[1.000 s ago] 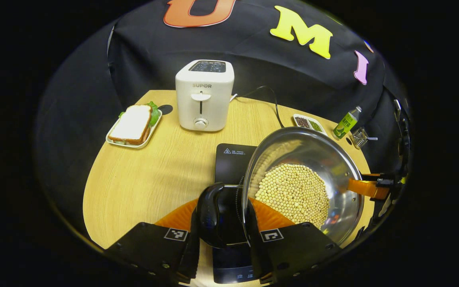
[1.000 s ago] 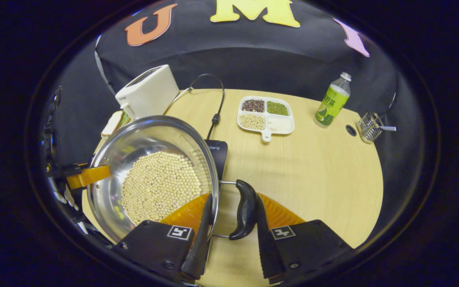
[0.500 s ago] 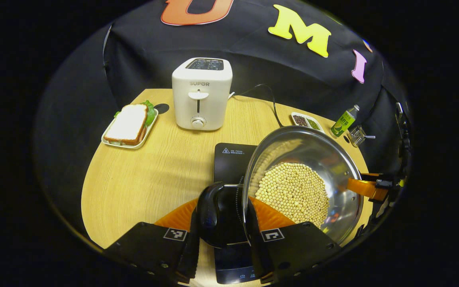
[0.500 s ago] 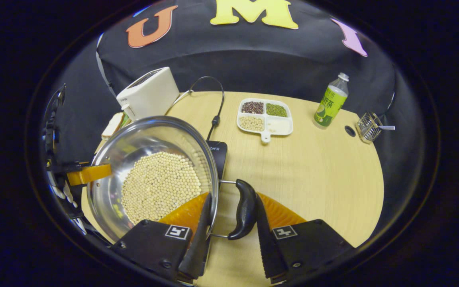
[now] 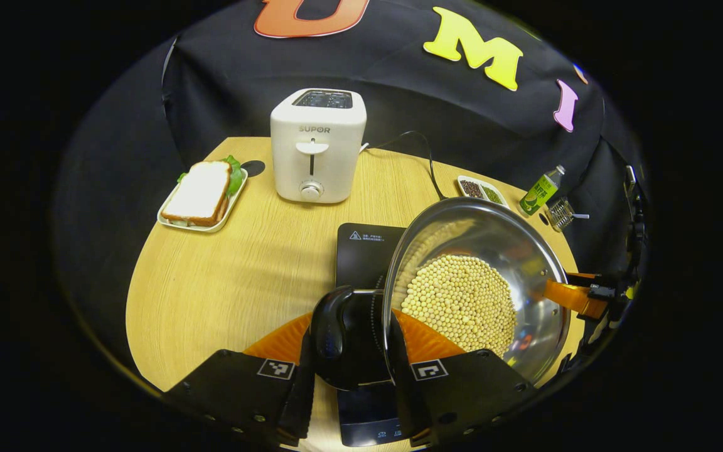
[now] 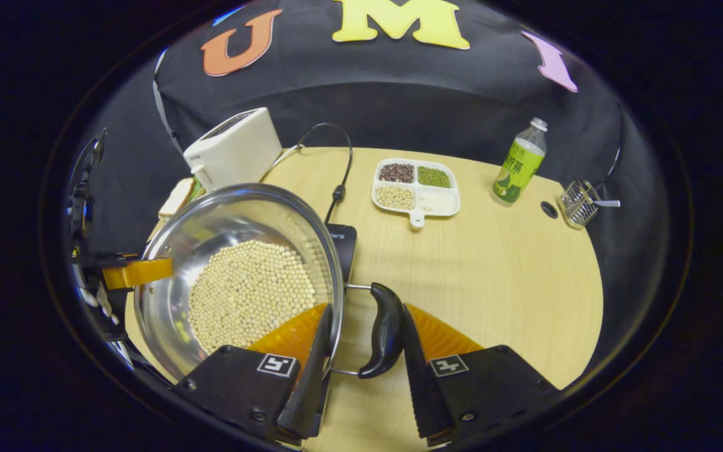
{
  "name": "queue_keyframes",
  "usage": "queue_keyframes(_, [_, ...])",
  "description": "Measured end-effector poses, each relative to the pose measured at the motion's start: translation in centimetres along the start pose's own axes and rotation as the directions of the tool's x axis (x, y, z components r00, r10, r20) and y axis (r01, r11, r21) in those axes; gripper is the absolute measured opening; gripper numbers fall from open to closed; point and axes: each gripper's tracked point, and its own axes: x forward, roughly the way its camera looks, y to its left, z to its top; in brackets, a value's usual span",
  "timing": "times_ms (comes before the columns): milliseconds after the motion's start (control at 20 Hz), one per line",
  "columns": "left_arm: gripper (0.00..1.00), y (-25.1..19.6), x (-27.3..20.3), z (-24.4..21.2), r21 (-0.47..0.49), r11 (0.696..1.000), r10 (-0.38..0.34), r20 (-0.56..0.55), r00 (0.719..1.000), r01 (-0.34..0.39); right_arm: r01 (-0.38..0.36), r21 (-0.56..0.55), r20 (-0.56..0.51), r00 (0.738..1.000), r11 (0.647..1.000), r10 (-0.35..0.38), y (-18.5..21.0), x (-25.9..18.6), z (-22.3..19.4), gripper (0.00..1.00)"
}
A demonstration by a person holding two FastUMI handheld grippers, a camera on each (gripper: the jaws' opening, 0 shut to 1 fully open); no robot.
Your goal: First push the handle of the pot to place it horizontally, then grasp the pot with both hands and set it on the induction cooktop.
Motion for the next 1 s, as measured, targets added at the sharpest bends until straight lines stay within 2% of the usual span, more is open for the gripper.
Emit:
queue_keyframes(100, [0.43,-0.1,0.0,0.1,0.006,1.0,-0.002,0.001,1.0,0.002,0.0,0.005,0.007,1.0,1.0,0.0,-0.1,0.0,0.1,0.64])
queue_keyframes(150, [0.55,0.1,-0.1,-0.1,0.009,1.0,0.002,-0.003,1.0,-0.002,-0.009,0.001,0.013,1.0,1.0,0.009,-0.1,0.2,0.0,0.64])
queue_keyframes(200, [0.57,0.5,-0.3,0.6,0.016,1.0,0.022,0.03,0.999,-0.023,0.001,0.008,0.028,1.0,1.0,-0.002,-0.6,0.2,0.2,0.73])
queue_keyframes(250, [0.73,1.2,-0.6,1.5,0.033,0.998,0.047,0.083,0.995,-0.049,-0.011,0.026,0.055,0.998,1.0,0.01,-0.7,0.0,0.6,0.78])
queue_keyframes(300, [0.78,1.9,-1.4,2.3,0.047,0.996,0.073,0.138,0.988,-0.081,-0.021,0.022,0.078,0.997,1.0,0.019,-0.8,-0.1,1.0,0.83])
queue_keyframes(400, [0.99,1.8,-2.4,3.3,0.054,0.993,0.093,0.197,0.976,-0.105,-0.038,-0.009,0.114,0.993,0.999,0.039,-0.9,-0.6,1.7,0.87])
queue_keyframes(500, [0.99,2.2,-3.8,4.4,0.068,0.987,0.128,0.244,0.961,-0.148,-0.042,-0.02,0.155,0.987,0.999,0.045,-1.2,-1.5,2.4,0.87])
queue_keyframes(550, [0.99,2.2,-4.5,4.9,0.076,0.983,0.139,0.267,0.954,-0.164,-0.037,-0.027,0.183,0.982,0.999,0.042,-1.3,-2.1,2.9,0.83])
queue_keyframes(600, [0.98,2.0,-5.5,5.3,0.077,0.98,0.152,0.295,0.943,-0.182,-0.04,-0.04,0.211,0.976,0.998,0.047,-1.4,-3.0,3.3,0.87])
queue_keyframes(700, [0.97,0.8,-7.6,6.0,0.065,0.981,0.15,0.344,0.927,-0.183,-0.033,-0.074,0.263,0.963,0.997,0.052,-1.8,-5.0,4.1,0.82])
queue_keyframes(1000, [0.97,-4.6,-14.6,8.3,0.019,0.982,0.155,0.49,0.858,-0.188,-0.032,-0.074,0.397,0.916,0.997,0.059,-5.4,-12.9,5.1,0.83])
